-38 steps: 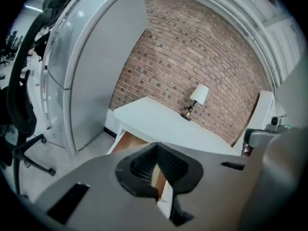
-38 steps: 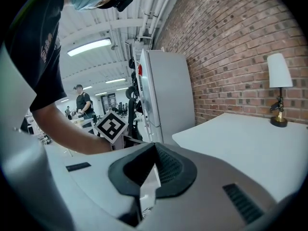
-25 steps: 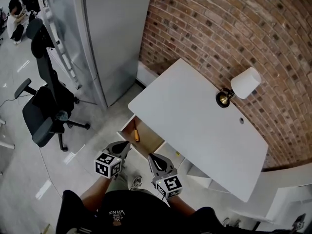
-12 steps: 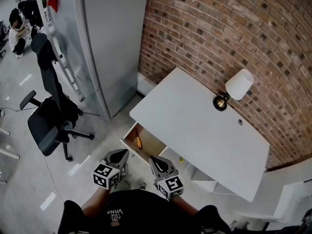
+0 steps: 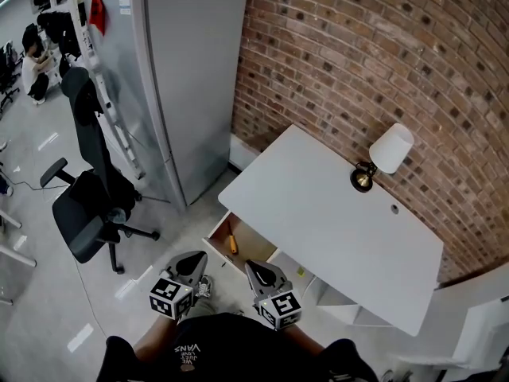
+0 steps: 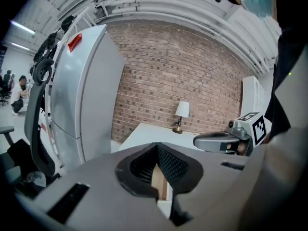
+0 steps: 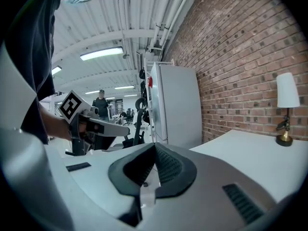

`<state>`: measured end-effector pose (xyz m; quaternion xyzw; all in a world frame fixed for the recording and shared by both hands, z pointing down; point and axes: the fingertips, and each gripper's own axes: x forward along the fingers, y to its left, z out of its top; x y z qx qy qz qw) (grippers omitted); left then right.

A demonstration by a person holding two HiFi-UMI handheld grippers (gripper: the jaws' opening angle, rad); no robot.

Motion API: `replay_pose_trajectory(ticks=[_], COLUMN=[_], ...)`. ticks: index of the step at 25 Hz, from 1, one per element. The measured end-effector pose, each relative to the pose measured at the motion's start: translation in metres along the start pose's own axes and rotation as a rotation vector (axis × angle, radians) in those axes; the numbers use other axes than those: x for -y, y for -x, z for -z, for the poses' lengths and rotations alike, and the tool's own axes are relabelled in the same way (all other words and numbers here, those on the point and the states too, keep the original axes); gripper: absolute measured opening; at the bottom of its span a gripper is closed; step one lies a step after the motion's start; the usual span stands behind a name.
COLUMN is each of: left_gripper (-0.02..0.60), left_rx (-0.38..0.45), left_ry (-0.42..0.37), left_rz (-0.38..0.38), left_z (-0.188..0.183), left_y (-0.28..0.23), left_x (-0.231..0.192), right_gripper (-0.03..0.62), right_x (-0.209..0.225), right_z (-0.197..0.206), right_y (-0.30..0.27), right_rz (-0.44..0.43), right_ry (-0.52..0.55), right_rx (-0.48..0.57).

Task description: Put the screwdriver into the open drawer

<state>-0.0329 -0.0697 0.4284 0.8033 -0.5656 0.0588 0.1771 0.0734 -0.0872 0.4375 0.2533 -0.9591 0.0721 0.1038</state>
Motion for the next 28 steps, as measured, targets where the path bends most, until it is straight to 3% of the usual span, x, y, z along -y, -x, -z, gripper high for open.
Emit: replay_pose_trajectory(ticks=[28], left_gripper=[0.008], left_rx=[-0.002], left_ry=[-0.046], left_rz=[0.024], left_z=[-0.002], left_y=[0.007], left_x=[-0.001], right_gripper=[-0.005], right_x=[-0.005], right_z=[-0.004], right_y=[-0.019], right_rz=[-0.002], right_ry=[0.006], right_rx=[-0.036])
